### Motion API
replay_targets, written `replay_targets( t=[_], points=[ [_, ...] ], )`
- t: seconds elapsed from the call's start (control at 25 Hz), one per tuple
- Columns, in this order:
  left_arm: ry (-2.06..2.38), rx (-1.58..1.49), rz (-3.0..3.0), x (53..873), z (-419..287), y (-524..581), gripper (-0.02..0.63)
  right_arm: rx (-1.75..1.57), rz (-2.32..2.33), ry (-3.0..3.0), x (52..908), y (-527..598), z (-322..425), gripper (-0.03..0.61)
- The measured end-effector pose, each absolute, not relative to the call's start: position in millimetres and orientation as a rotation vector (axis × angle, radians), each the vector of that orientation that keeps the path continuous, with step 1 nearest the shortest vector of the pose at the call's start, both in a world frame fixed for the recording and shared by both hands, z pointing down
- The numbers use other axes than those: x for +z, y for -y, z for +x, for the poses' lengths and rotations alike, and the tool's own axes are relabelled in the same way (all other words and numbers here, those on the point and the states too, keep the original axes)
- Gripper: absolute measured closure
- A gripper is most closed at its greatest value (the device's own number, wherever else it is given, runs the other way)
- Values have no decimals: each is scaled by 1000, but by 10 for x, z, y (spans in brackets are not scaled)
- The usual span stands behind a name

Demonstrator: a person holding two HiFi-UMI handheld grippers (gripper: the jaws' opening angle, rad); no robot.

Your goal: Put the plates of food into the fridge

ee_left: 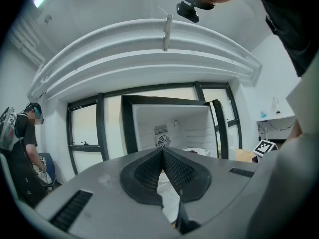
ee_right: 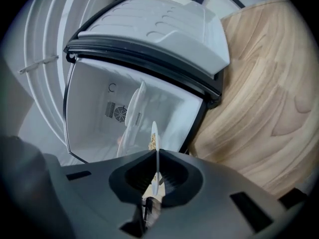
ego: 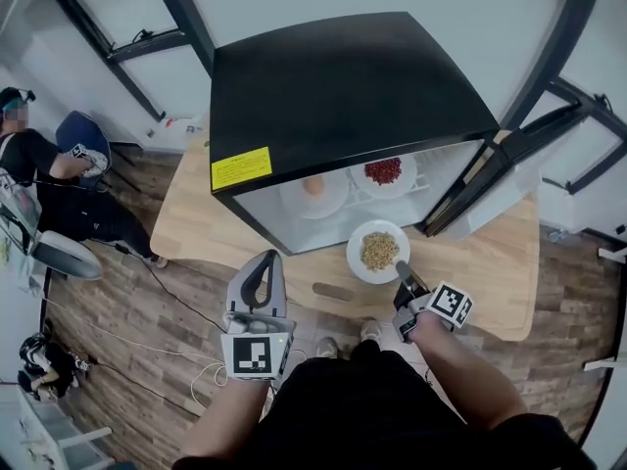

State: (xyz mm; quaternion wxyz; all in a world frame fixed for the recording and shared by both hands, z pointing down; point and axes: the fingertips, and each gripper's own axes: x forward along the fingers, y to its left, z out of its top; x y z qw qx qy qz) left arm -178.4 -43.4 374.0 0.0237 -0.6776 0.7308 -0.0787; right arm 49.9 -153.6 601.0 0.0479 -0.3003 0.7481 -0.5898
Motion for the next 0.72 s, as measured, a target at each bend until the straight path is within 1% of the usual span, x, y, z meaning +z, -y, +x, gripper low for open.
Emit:
replay_targets(
  t=[0.48,0.72],
  points=[
    [-2384,-193,-2000,3752,-2231,288,609,-1811,-836,-2374,6020,1710,-229,545],
    [-2368,-195,-2004,3793,-2275,344,609,-1848,-836,-2375,6131,1814,-462,545]
  ],
)
